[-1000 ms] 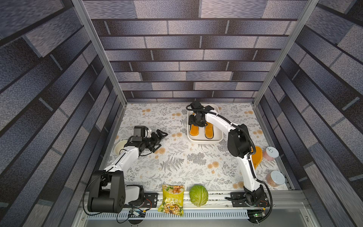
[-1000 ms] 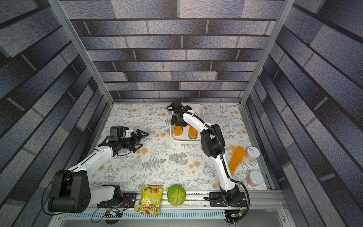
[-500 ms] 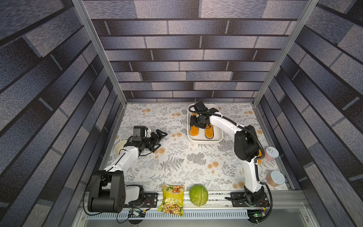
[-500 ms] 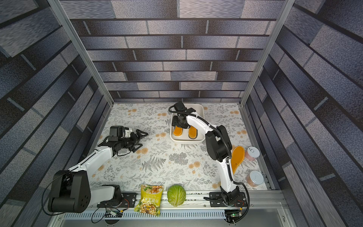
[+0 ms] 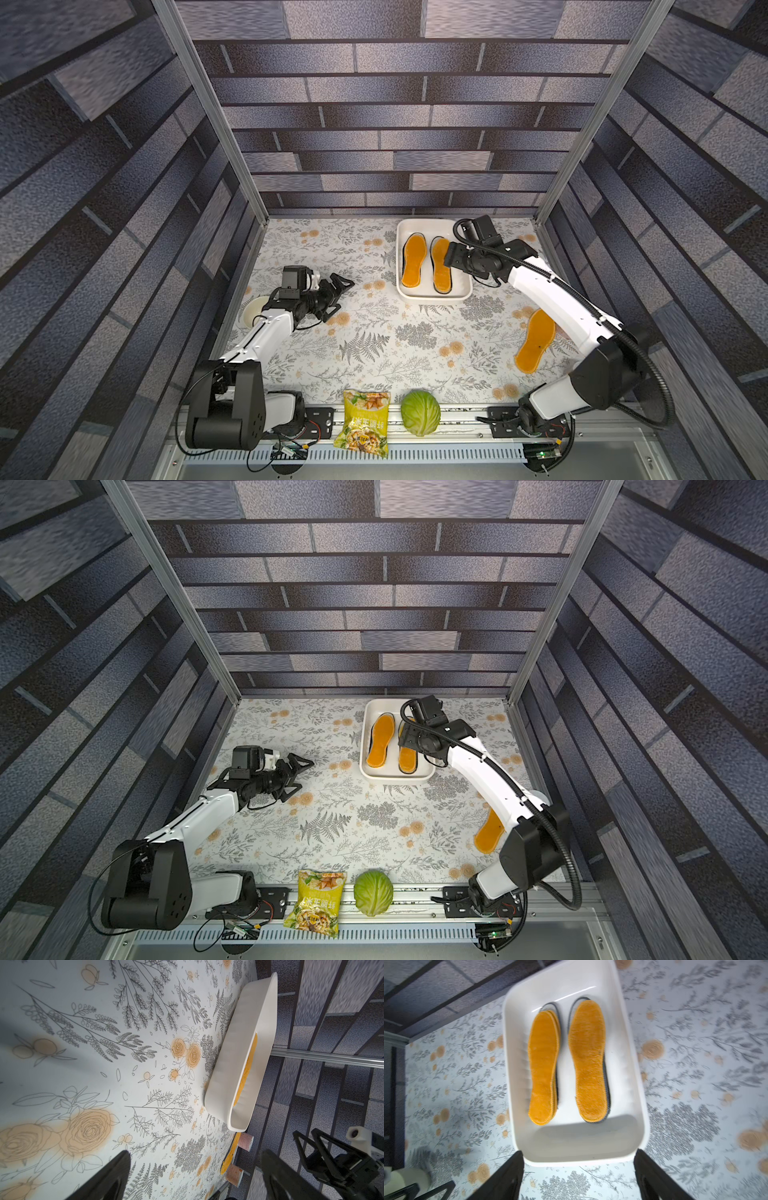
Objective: Put the insoles into the storage box
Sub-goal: Place the insole in the storage box, then pick up the insole from the center of the board.
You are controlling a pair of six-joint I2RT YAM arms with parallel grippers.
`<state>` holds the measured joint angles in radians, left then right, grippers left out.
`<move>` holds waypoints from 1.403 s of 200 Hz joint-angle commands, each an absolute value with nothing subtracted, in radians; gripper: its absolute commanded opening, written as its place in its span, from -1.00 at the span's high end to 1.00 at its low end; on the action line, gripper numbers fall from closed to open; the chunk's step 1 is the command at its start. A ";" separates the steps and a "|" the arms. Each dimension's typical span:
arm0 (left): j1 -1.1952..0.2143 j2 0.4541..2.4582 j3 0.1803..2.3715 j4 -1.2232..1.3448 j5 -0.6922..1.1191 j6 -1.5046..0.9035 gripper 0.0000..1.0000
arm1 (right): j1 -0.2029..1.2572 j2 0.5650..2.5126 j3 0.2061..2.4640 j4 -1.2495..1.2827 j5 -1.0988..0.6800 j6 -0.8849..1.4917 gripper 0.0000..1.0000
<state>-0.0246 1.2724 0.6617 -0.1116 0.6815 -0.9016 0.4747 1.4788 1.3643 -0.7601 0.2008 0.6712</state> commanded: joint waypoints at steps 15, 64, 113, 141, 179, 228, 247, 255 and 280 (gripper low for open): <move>-0.029 1.288 0.682 -0.102 0.705 -0.884 -1.00 | 0.406 1.328 1.125 -0.864 0.275 0.792 -0.78; -0.028 1.290 0.692 -0.108 0.714 -0.870 -1.00 | 0.349 1.197 0.886 -0.921 0.321 0.881 -0.90; -0.029 1.281 0.685 -0.114 0.713 -0.863 -1.00 | 0.274 1.097 0.731 -0.973 0.335 0.943 -1.00; -0.026 1.283 0.691 -0.117 0.715 -0.853 -0.99 | 0.232 1.042 0.694 -1.007 0.362 0.960 -1.00; -0.028 1.314 0.714 -0.114 0.736 -0.840 -1.00 | 0.172 1.074 0.660 -1.004 0.366 0.945 -1.00; -0.028 1.333 0.722 -0.110 0.745 -0.836 -1.00 | 0.092 1.113 0.594 -0.885 0.281 0.890 -1.00; -0.027 1.333 0.724 -0.109 0.745 -0.836 -0.99 | 0.080 1.142 0.608 -0.876 0.281 0.863 -1.00; -0.026 1.332 0.724 -0.110 0.746 -0.837 -1.00 | 0.078 1.159 0.616 -0.877 0.287 0.854 -1.00; -0.026 1.323 0.726 -0.119 0.740 -0.836 -1.00 | 0.072 1.188 0.625 -0.846 0.273 0.841 -1.00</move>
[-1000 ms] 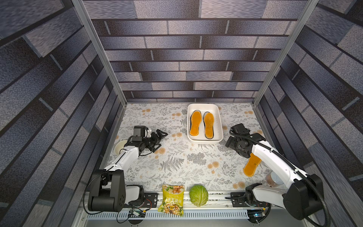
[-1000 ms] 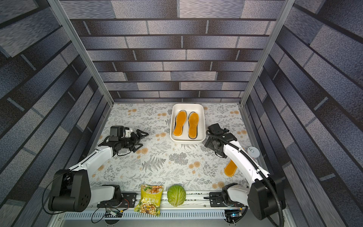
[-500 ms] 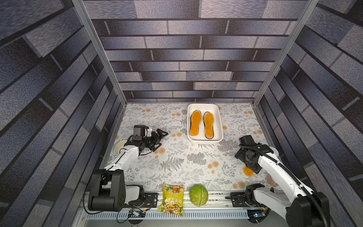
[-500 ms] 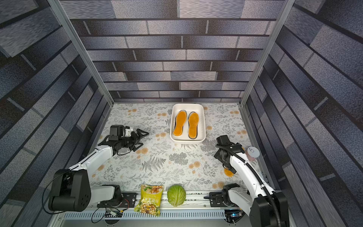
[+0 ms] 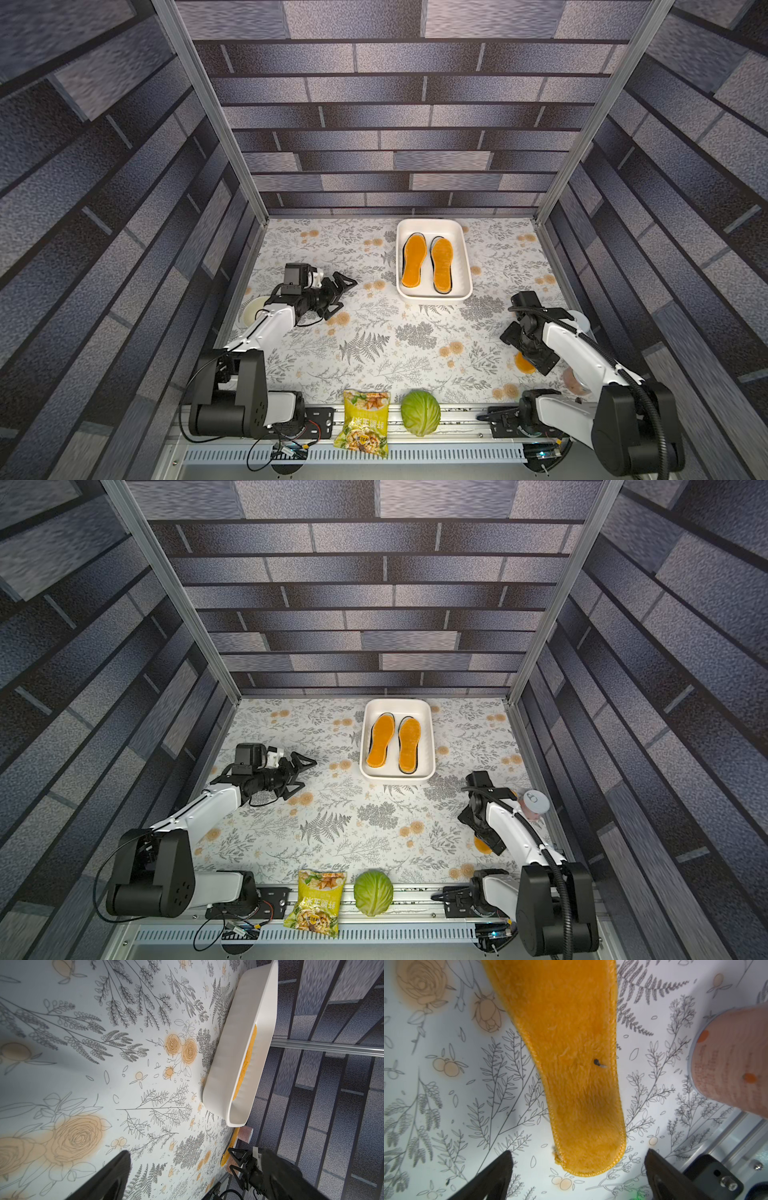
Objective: Put the insoles into the storage box
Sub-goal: Pick up the insole from the center of the board.
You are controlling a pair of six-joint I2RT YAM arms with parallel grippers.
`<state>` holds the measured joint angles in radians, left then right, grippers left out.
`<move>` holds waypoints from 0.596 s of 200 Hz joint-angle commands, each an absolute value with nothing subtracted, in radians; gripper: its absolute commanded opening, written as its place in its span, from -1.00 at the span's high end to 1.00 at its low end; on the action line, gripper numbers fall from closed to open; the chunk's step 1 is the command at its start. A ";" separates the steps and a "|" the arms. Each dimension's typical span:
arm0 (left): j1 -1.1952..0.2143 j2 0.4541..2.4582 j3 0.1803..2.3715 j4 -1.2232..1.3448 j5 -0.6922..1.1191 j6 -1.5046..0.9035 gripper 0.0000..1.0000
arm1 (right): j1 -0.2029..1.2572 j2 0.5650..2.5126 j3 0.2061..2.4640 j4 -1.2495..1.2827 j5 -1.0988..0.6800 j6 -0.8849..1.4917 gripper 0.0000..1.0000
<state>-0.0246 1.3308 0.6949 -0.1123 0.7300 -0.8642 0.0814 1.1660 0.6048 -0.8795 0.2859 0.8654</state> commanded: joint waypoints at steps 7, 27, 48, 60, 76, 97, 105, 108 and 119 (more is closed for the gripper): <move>-0.026 1.319 0.726 -0.122 0.739 -0.837 -1.00 | 0.068 1.196 0.627 -0.836 0.267 0.838 -1.00; -0.025 1.307 0.723 -0.127 0.736 -0.837 -1.00 | 0.058 1.211 0.627 -0.817 0.257 0.823 -1.00; -0.024 1.299 0.723 -0.127 0.732 -0.837 -1.00 | 0.044 1.220 0.624 -0.804 0.253 0.805 -1.00; -0.023 1.298 0.721 -0.127 0.731 -0.836 -1.00 | 0.035 1.228 0.620 -0.794 0.248 0.795 -1.00; -0.023 1.299 0.719 -0.127 0.730 -0.840 -1.00 | 0.026 1.238 0.614 -0.776 0.237 0.785 -1.00; -0.023 1.304 0.722 -0.127 0.730 -0.842 -1.00 | 0.020 1.255 0.609 -0.750 0.220 0.774 -0.99; -0.023 1.305 0.722 -0.127 0.730 -0.842 -1.00 | 0.019 1.262 0.609 -0.739 0.212 0.769 -0.98; -0.023 1.305 0.722 -0.127 0.730 -0.842 -1.00 | 0.020 1.265 0.606 -0.735 0.209 0.767 -0.98; -0.023 1.306 0.722 -0.127 0.729 -0.841 -1.00 | 0.020 1.273 0.609 -0.721 0.198 0.761 -0.97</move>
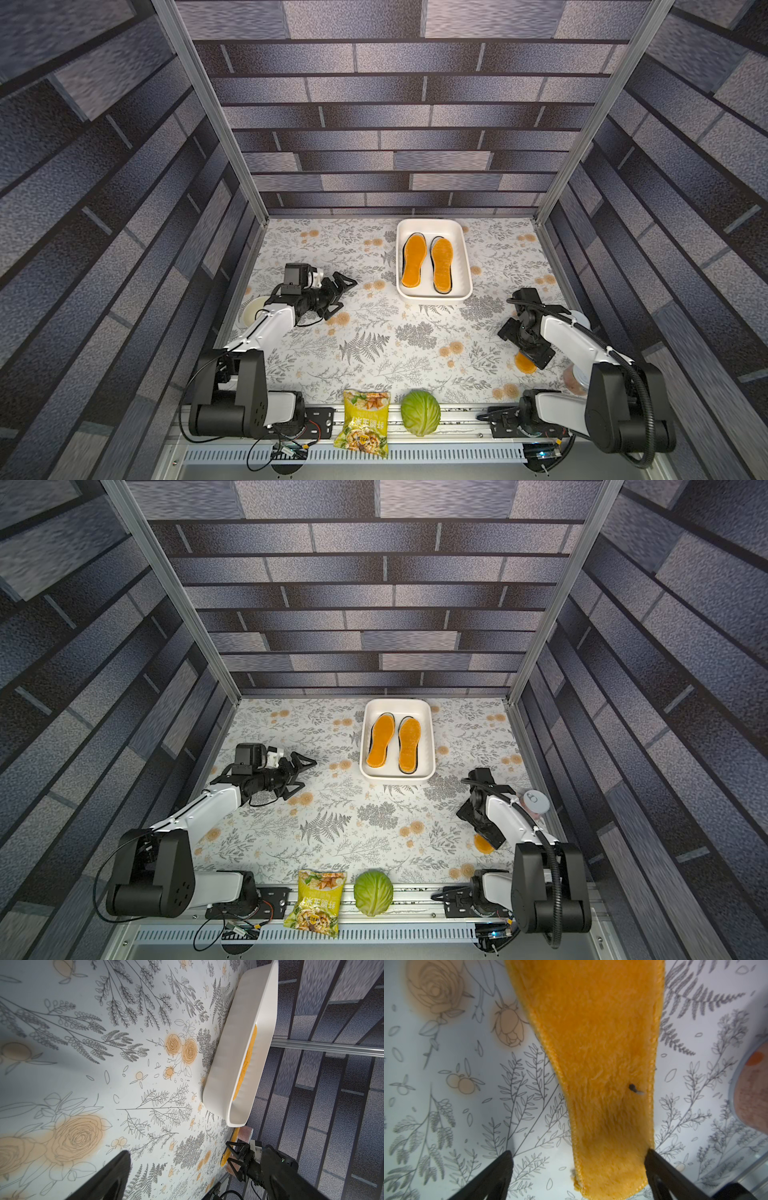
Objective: Put the insoles into the storage box
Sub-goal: Pick up the insole from the center of the board.
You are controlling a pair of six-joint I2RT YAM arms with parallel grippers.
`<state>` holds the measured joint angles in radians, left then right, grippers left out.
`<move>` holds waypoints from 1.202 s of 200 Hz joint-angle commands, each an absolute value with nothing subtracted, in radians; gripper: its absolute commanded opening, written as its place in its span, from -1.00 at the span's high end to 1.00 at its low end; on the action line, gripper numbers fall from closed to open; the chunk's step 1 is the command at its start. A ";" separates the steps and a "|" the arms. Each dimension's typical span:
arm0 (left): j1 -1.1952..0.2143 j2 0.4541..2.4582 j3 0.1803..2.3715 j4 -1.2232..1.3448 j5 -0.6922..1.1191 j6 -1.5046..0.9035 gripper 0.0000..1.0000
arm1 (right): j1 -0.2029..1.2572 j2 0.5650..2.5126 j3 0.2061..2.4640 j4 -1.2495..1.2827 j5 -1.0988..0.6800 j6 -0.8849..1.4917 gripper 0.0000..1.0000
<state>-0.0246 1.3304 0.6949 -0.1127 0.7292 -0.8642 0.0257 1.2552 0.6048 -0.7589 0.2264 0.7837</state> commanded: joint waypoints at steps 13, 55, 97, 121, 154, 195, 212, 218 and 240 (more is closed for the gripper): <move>-0.023 1.307 0.722 -0.127 0.730 -0.841 -1.00 | 0.019 1.283 0.613 -0.707 0.186 0.755 -0.96; -0.023 1.306 0.720 -0.127 0.730 -0.838 -1.00 | 0.019 1.295 0.648 -0.696 0.156 0.712 -0.92; -0.022 1.304 0.717 -0.127 0.725 -0.841 -1.00 | 0.020 1.301 0.654 -0.654 0.102 0.662 -0.89; -0.021 1.304 0.718 -0.127 0.724 -0.842 -1.00 | 0.019 1.323 0.652 -0.624 0.031 0.625 -0.85; -0.023 1.304 0.716 -0.127 0.725 -0.845 -1.00 | 0.019 1.310 0.639 -0.642 0.064 0.642 -0.85; -0.023 1.299 0.717 -0.127 0.722 -0.842 -1.00 | 0.019 1.221 0.627 -0.724 0.221 0.773 -0.96; -0.023 1.296 0.718 -0.127 0.722 -0.842 -1.00 | 0.009 1.202 0.634 -0.765 0.287 0.799 -0.99; -0.023 1.296 0.717 -0.127 0.722 -0.842 -1.00 | 0.001 1.203 0.635 -0.767 0.291 0.798 -1.00; -0.023 1.302 0.720 -0.127 0.724 -0.841 -1.00 | -0.020 1.234 0.643 -0.745 0.261 0.777 -1.00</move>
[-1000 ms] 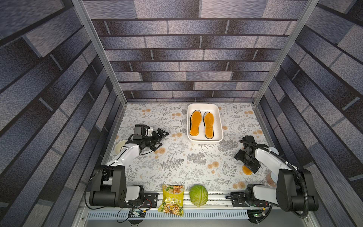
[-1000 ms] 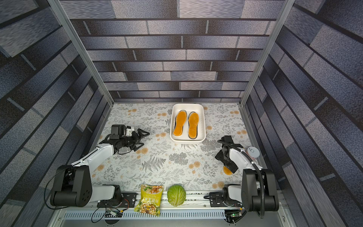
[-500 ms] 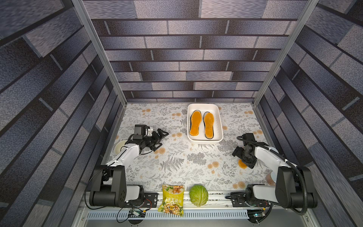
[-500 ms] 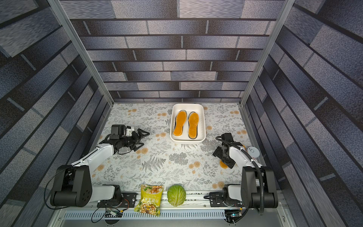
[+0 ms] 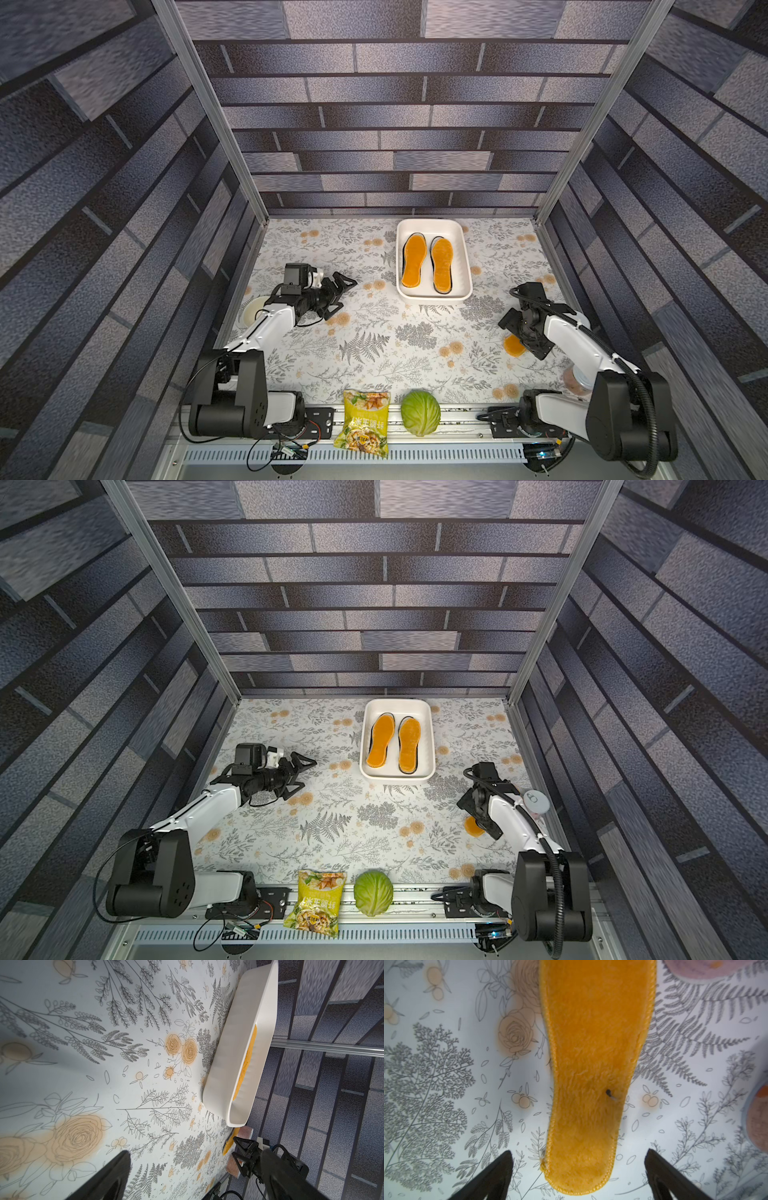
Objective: Put the insoles into the storage box
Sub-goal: Pick up the insole from the center of the board.
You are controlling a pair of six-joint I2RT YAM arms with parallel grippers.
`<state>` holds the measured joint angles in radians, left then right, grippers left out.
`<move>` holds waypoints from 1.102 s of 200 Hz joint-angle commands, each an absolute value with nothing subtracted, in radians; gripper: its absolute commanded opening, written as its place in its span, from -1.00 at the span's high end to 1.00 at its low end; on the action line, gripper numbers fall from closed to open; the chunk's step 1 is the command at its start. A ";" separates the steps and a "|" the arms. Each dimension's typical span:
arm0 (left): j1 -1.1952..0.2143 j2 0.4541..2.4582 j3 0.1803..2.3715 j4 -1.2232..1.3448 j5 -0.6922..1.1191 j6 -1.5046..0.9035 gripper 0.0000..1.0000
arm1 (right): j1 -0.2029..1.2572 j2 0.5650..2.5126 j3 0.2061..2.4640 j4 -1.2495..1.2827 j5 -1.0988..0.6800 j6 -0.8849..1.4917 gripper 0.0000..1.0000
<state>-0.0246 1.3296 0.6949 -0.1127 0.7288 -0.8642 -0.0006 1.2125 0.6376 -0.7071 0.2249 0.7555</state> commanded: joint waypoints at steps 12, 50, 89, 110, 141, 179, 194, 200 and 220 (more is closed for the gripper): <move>-0.023 1.305 0.720 -0.127 0.724 -0.841 -1.00 | -0.023 1.262 0.654 -0.730 0.247 0.770 -1.00; -0.023 1.295 0.716 -0.153 0.724 -0.839 -1.00 | -0.028 1.328 0.694 -0.700 0.230 0.764 -0.99; -0.020 1.290 0.714 -0.153 0.721 -0.839 -1.00 | -0.036 1.357 0.693 -0.671 0.215 0.762 -0.93; -0.020 1.295 0.715 -0.154 0.724 -0.839 -1.00 | -0.038 1.362 0.683 -0.663 0.212 0.761 -0.91; -0.019 1.295 0.715 -0.156 0.722 -0.837 -1.00 | -0.044 1.361 0.667 -0.654 0.216 0.761 -0.89; -0.018 1.292 0.716 -0.156 0.722 -0.837 -1.00 | -0.050 1.364 0.652 -0.639 0.207 0.753 -0.81; -0.018 1.290 0.717 -0.159 0.722 -0.837 -1.00 | -0.052 1.364 0.647 -0.635 0.206 0.751 -0.78; -0.018 1.291 0.717 -0.158 0.722 -0.836 -0.99 | -0.052 1.364 0.644 -0.634 0.206 0.752 -0.77; -0.017 1.289 0.717 -0.160 0.721 -0.836 -1.00 | -0.054 1.362 0.637 -0.631 0.205 0.751 -0.69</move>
